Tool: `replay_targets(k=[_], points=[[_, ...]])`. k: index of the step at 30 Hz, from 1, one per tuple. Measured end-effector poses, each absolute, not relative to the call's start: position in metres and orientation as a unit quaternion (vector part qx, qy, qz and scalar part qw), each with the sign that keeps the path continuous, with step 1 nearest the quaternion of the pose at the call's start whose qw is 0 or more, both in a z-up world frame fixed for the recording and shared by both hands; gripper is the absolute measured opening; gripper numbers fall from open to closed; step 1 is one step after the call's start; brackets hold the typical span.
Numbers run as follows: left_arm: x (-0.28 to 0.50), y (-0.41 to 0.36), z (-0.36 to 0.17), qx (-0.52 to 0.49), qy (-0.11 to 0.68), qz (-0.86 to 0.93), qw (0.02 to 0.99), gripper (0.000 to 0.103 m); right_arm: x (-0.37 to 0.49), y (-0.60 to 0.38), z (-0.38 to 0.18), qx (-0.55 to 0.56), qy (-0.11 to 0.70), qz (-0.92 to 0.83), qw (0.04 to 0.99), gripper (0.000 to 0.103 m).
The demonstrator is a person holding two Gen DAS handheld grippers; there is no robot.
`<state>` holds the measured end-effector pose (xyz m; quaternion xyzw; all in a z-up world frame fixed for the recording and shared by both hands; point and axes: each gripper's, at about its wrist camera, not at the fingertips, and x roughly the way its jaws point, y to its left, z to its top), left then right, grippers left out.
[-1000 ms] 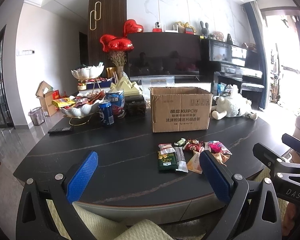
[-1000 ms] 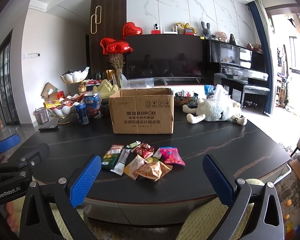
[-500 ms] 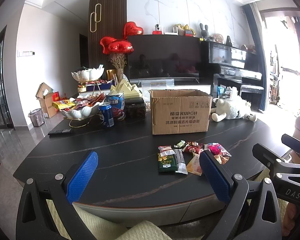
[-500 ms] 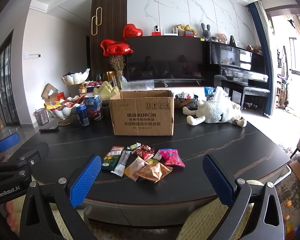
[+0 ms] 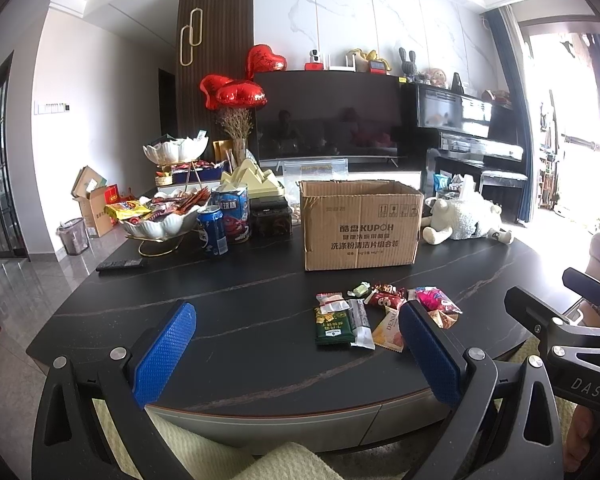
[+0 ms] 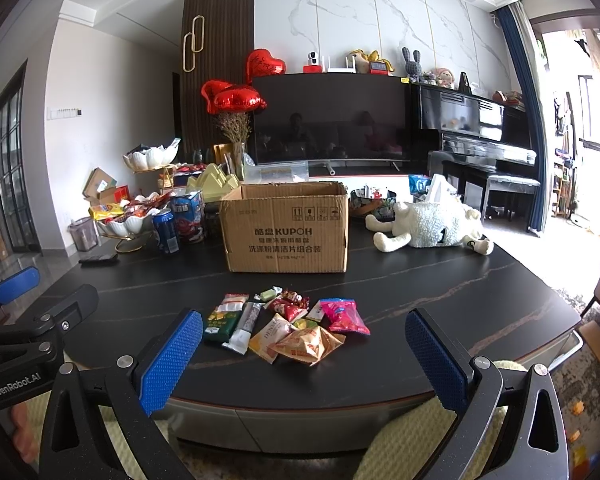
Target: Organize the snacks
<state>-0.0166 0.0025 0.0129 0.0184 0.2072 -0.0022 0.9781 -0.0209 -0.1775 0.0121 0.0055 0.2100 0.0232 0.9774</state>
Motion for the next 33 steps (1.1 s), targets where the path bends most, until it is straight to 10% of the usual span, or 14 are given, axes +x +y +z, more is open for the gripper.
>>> replay_targets(k=[33], points=[[0.032, -0.013, -0.011, 0.021, 0.268, -0.060, 0.961, 0.096, 0.012, -0.188, -0.013, 0.034, 0.258, 0.031, 0.965, 0.103]])
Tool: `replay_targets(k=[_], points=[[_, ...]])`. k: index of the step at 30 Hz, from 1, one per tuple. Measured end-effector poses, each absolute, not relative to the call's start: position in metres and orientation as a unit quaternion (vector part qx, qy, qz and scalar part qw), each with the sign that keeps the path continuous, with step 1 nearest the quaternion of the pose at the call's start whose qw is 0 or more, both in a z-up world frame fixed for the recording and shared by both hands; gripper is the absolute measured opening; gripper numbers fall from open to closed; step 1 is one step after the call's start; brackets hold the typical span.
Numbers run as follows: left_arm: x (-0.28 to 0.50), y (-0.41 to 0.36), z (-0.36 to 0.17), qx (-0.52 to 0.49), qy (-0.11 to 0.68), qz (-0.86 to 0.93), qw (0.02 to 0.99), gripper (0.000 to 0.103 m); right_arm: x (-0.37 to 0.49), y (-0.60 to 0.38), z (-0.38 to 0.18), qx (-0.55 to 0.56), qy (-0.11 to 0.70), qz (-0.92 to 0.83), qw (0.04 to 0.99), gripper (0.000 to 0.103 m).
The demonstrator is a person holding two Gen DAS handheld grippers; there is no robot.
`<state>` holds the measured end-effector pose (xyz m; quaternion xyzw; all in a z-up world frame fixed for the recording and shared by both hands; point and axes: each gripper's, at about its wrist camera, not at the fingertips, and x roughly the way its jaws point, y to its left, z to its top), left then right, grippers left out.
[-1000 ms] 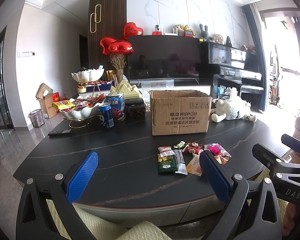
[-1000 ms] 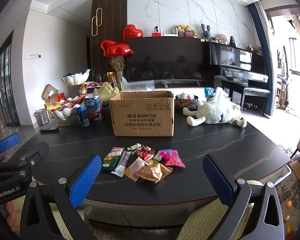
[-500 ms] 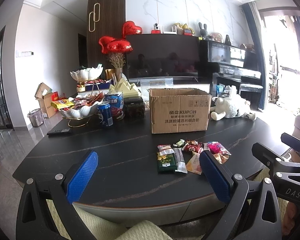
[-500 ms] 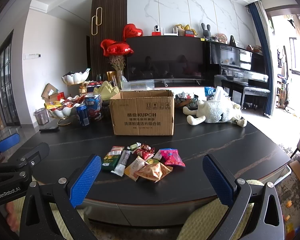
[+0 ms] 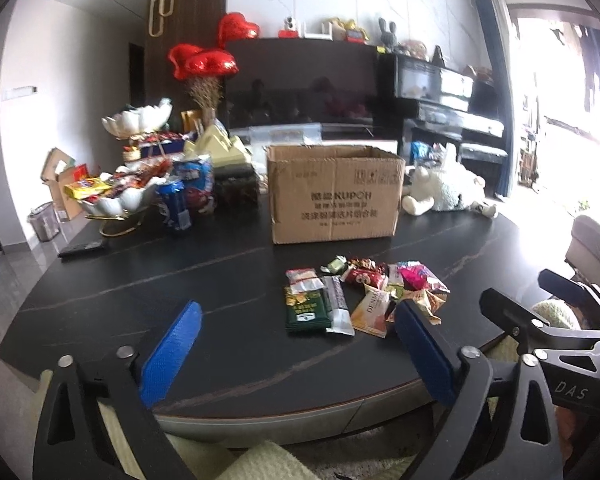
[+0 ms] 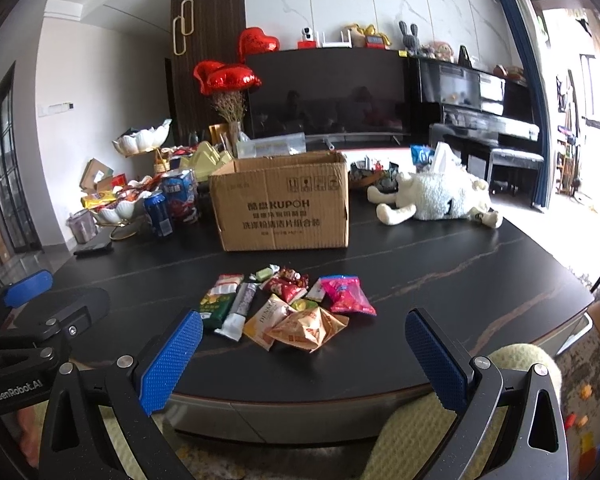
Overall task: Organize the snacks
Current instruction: 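Grasp the DENMARK cheese ball packet with the left tool while the right tool grasps the Fortune Biscuits packet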
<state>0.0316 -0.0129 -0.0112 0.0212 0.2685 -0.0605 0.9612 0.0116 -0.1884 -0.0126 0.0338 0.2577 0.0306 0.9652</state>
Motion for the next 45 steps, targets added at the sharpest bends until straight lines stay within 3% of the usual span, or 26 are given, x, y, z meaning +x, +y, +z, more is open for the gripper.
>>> replay_targets(k=[9, 17, 23, 27, 41, 45], points=[[0.079, -0.031, -0.031, 0.027, 0.311, -0.104, 0.944, 0.076, 0.059, -0.201, -0.035, 0.087, 0.304, 0.047, 0.948, 0.095], [0.123, -0.053, -0.060, 0.055, 0.354, -0.188, 0.915, 0.057, 0.096, -0.214, -0.068, 0.150, 0.360, 0.055, 0.919, 0.078], [0.143, -0.072, -0.082, 0.082, 0.376, -0.254, 0.888, 0.056, 0.116, -0.220, -0.086, 0.192, 0.389, 0.060, 0.899, 0.072], [0.156, -0.082, -0.093, 0.086, 0.388, -0.277, 0.875, 0.048, 0.123, -0.224, -0.095, 0.221, 0.404, 0.066, 0.885, 0.069], [0.184, -0.098, -0.121, 0.078, 0.418, -0.299, 0.854, 0.041, 0.137, -0.235, -0.115, 0.252, 0.434, 0.057, 0.863, 0.059], [0.185, -0.098, -0.123, 0.079, 0.422, -0.295, 0.854, 0.034, 0.138, -0.236, -0.118, 0.253, 0.440, 0.057, 0.860, 0.054]])
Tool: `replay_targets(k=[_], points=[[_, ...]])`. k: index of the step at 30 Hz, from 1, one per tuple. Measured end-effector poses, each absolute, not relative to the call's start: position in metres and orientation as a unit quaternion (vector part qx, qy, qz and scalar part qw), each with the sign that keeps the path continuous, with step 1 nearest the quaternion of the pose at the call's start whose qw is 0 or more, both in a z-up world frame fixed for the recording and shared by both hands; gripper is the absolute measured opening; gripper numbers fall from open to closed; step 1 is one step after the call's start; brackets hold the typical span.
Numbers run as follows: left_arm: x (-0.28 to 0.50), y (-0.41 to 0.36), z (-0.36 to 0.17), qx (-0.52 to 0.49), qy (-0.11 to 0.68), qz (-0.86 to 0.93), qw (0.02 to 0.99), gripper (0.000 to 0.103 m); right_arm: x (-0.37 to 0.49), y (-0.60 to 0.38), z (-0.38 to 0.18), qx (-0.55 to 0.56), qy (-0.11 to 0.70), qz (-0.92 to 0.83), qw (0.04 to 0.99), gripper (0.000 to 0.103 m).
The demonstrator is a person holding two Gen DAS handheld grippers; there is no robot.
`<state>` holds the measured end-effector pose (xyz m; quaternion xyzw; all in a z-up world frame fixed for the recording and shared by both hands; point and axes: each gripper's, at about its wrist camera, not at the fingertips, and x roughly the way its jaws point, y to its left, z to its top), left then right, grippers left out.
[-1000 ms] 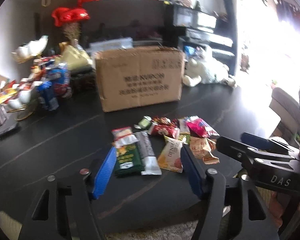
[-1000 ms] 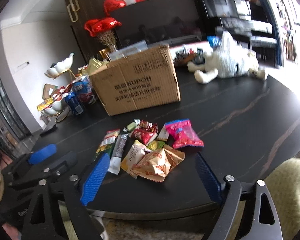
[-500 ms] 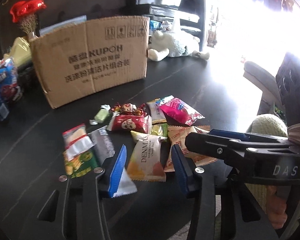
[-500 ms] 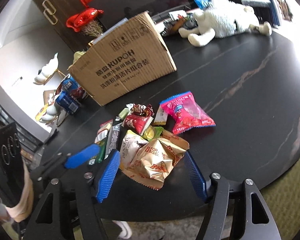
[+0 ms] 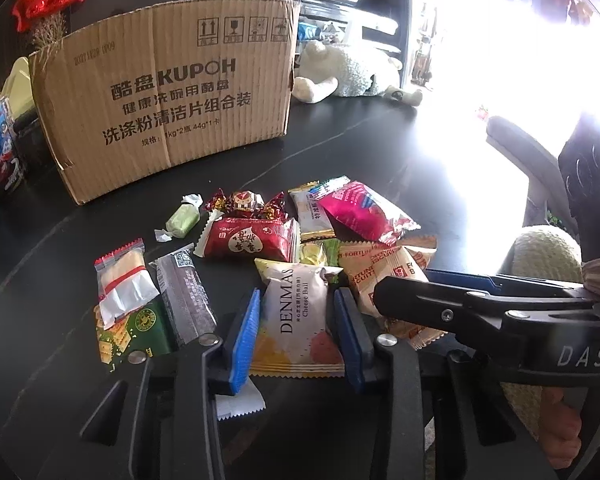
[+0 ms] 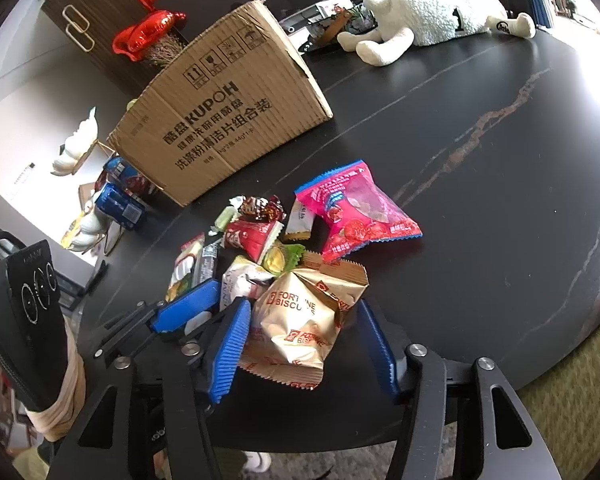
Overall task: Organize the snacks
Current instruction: 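Grasp the DENMARK cheese ball packet with the left tool while the right tool grasps the Fortune Biscuits packet, then carry both packets over the KUPOH box and open both tools to drop them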
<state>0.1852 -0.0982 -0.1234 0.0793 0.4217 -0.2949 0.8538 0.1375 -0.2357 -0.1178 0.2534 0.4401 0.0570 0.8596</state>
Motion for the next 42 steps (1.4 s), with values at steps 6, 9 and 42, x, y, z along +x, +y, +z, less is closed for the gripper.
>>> replay_targets(k=[6, 9, 42], points=[[0.186, -0.100, -0.126, 0.080, 0.423, -0.293, 0.854, 0.028, 0.135, -0.237, -0.119, 0.250, 0.441, 0.057, 0.860, 0.044], [0.185, -0.101, -0.125, 0.078, 0.423, -0.291, 0.855, 0.027, 0.134, -0.236, -0.118, 0.245, 0.440, 0.057, 0.862, 0.041], [0.147, -0.072, -0.042, 0.033, 0.363, -0.238, 0.900, 0.027, 0.107, -0.226, -0.054, 0.168, 0.374, 0.056, 0.910, 0.038]])
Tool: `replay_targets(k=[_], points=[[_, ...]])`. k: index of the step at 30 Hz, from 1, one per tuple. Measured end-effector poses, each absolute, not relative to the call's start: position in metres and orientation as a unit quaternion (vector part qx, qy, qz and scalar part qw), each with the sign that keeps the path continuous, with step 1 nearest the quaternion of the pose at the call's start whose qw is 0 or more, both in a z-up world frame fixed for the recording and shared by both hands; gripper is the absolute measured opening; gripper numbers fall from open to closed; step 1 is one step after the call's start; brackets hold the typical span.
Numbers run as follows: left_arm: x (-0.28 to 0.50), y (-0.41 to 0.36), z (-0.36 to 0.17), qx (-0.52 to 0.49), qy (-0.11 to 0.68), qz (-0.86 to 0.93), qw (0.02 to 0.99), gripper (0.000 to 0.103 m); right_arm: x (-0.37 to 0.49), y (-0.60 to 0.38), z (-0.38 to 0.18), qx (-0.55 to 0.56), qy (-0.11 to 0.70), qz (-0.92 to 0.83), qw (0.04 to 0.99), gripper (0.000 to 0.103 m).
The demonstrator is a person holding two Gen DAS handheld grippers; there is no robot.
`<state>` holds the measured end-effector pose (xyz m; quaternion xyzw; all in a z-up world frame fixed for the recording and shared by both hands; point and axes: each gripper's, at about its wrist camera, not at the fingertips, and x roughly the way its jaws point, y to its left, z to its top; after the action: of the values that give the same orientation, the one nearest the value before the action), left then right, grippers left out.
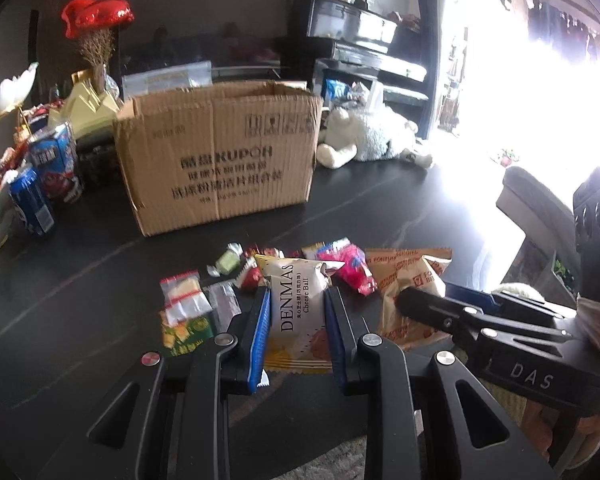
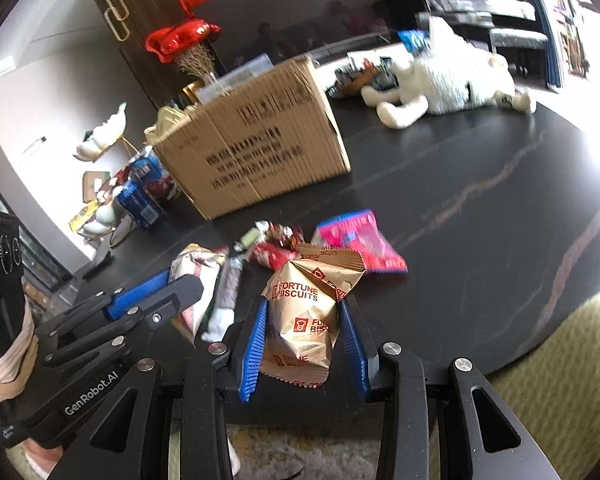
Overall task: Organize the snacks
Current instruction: 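Carry both packets over the KUPOH box and open both tools to drop them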
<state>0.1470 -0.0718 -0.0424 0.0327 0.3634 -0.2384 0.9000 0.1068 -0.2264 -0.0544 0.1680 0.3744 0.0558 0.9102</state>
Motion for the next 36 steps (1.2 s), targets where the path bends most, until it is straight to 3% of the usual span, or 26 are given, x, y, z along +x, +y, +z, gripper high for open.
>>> replay_targets(k=[22, 36], points=[[0.213, -0.044, 0.046, 0.015, 0.305, -0.183, 0.934, 0.027, 0.188, -0.205, 0.039, 0.109, 0.283, 0.090, 0.949, 0.038], [0.276, -0.032, 0.069, 0.009, 0.294, -0.159, 0.942, 0.027, 0.255, -0.191, 0.063, 0.087, 0.269, 0.102, 0.954, 0.038]])
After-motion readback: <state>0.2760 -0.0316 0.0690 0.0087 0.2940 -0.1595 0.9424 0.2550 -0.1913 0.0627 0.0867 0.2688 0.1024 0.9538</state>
